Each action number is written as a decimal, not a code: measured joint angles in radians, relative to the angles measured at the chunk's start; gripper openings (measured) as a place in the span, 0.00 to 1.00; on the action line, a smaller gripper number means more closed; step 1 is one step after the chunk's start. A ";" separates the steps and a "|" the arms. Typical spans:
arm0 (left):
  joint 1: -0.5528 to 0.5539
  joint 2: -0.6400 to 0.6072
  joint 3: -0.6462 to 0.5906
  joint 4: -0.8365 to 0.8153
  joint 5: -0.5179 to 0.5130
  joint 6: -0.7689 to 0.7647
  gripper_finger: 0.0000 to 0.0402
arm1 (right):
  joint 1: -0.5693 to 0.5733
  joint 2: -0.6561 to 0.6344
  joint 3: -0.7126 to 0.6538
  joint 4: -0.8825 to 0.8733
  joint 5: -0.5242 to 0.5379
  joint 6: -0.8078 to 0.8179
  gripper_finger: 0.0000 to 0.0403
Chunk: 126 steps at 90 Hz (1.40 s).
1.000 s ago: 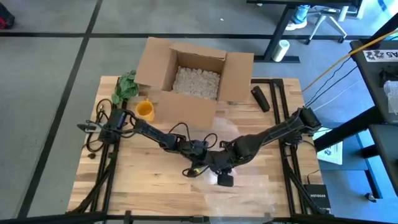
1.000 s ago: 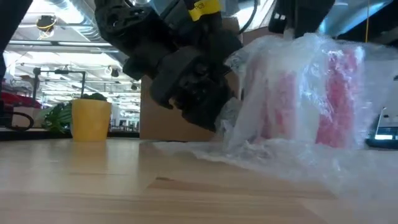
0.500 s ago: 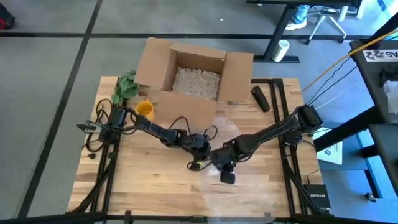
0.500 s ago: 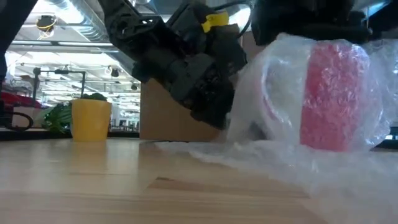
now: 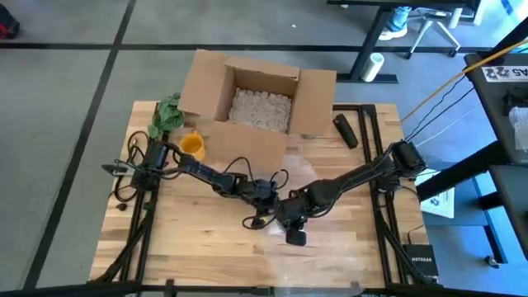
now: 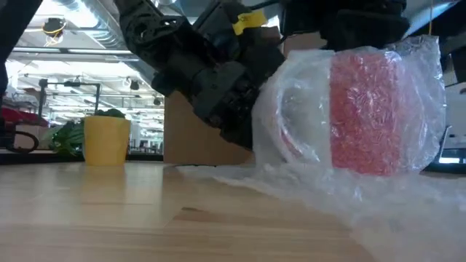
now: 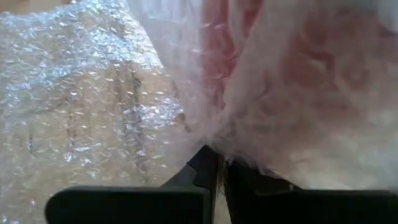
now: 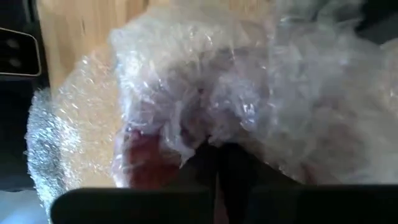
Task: Wrap mug
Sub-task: Wrap the red mug with the bubble wrap
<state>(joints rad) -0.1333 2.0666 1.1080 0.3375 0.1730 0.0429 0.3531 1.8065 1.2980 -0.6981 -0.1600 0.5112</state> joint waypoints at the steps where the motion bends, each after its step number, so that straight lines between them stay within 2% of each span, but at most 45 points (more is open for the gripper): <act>1: 0.000 0.000 0.000 -0.001 0.000 0.000 0.00 | 0.000 0.000 0.002 -0.005 0.000 0.000 0.00; 12: 0.000 0.000 0.000 -0.016 0.000 0.000 0.00 | 0.000 0.000 0.020 -0.046 -0.009 -0.007 0.03; 24: 0.000 0.000 0.000 -0.015 0.000 0.002 0.00 | 0.000 0.000 0.063 -0.097 -0.018 -0.013 0.10; 40: 0.000 0.000 0.000 -0.015 0.000 0.002 0.00 | 0.000 0.000 0.158 -0.205 -0.018 -0.014 0.19; 54: 0.000 0.000 0.000 -0.015 0.000 0.002 0.00 | 0.001 0.000 0.257 -0.333 0.013 -0.019 0.21; 77: 0.000 0.000 0.000 -0.016 0.000 0.002 0.00 | 0.039 -0.001 0.348 -0.370 0.055 -0.021 0.19; 93: 0.000 0.000 0.000 -0.014 0.000 -0.001 0.00 | 0.056 -0.002 0.317 -0.349 0.049 -0.023 0.02; 126: -0.036 0.000 0.000 -0.017 -0.003 -0.005 0.00 | 0.038 -0.002 0.226 -0.205 0.065 -0.074 0.00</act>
<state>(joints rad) -0.1690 2.0666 1.1080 0.3204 0.1699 0.0381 0.3910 1.8050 1.5242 -0.9028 -0.0951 0.4371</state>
